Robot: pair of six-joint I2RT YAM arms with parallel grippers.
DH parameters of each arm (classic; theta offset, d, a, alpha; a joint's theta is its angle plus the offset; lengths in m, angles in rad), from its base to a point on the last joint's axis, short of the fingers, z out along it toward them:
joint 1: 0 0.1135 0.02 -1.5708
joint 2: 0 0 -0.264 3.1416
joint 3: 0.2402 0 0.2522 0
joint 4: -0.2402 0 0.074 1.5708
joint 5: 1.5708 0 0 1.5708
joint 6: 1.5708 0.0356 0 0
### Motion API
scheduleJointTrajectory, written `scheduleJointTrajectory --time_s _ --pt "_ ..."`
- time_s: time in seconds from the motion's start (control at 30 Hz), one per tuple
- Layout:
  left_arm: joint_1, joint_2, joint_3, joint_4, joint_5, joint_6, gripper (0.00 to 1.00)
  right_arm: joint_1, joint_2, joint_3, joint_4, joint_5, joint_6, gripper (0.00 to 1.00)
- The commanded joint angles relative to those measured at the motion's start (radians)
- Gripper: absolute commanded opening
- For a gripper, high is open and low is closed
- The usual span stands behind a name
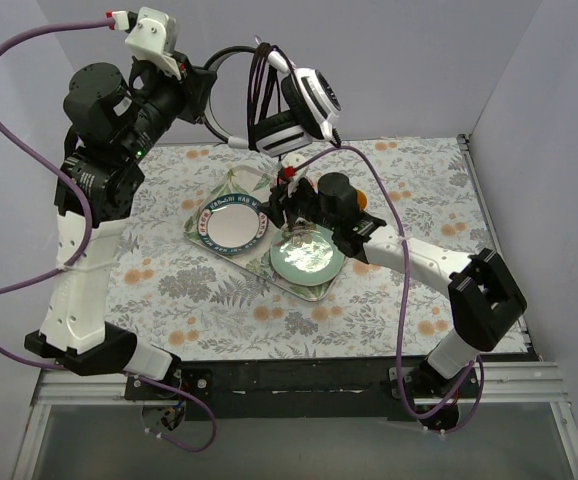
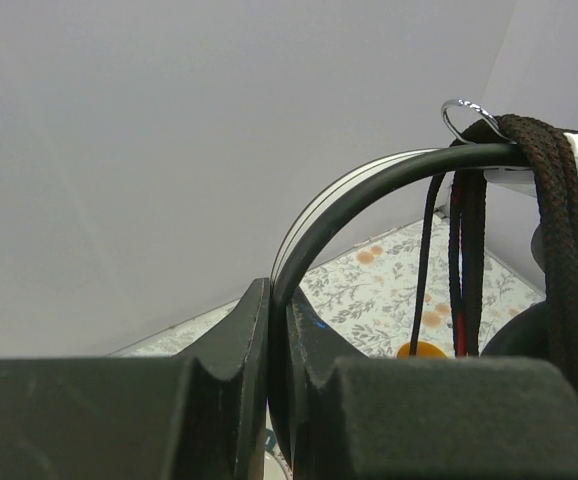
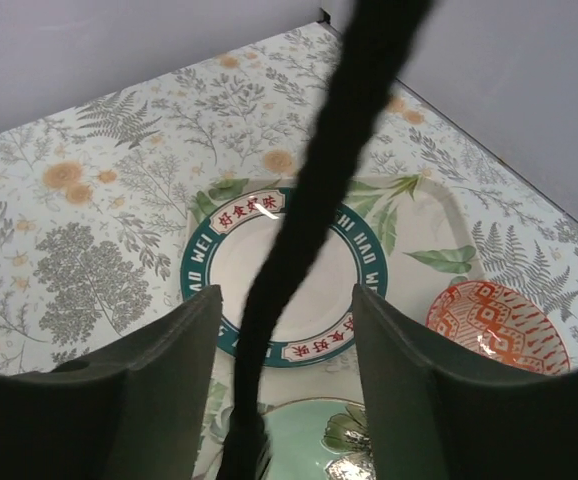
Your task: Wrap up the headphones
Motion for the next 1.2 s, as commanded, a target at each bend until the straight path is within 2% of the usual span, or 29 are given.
scheduleJointTrajectory --time_s 0.0,0.03,0.07,0.23,0.47,0.67,0.8,0.97,1.0,1.1,1.17 --pt "-0.003 -0.049 0.094 0.054 0.042 -0.083 0.00 0.001 0.017 -0.013 0.113 -0.084 0.036 0.56" --pt "-0.003 -0.050 0.099 0.054 0.045 -0.091 0.00 0.001 0.025 -0.005 0.119 -0.098 0.039 0.49" --pt "-0.003 -0.050 0.108 0.054 0.044 -0.093 0.00 0.001 0.032 -0.002 0.124 -0.120 0.044 0.47" --pt "-0.002 -0.059 0.125 0.047 0.018 -0.089 0.00 -0.008 0.060 -0.033 0.184 -0.154 0.087 0.50" --pt "-0.003 -0.058 0.136 0.049 0.013 -0.083 0.00 -0.016 0.082 -0.016 0.210 -0.130 0.108 0.47" --pt "-0.002 -0.058 0.142 0.052 -0.040 -0.088 0.00 -0.016 0.074 -0.054 0.208 -0.122 0.115 0.23" --pt "-0.003 -0.052 0.140 0.066 -0.200 -0.140 0.00 -0.016 0.083 -0.091 0.202 -0.121 0.142 0.23" --pt "-0.002 -0.027 0.099 0.081 -0.251 -0.207 0.00 0.009 0.105 -0.099 0.187 -0.121 0.159 0.24" --pt "-0.002 -0.024 0.091 0.089 -0.255 -0.209 0.00 0.015 0.108 -0.099 0.187 -0.119 0.158 0.22" --pt "-0.003 -0.007 0.079 0.104 -0.272 -0.212 0.00 0.030 0.102 -0.094 0.178 -0.111 0.150 0.05" --pt "-0.002 -0.003 0.068 0.124 -0.297 -0.202 0.00 0.035 0.097 -0.085 0.144 -0.092 0.147 0.01"
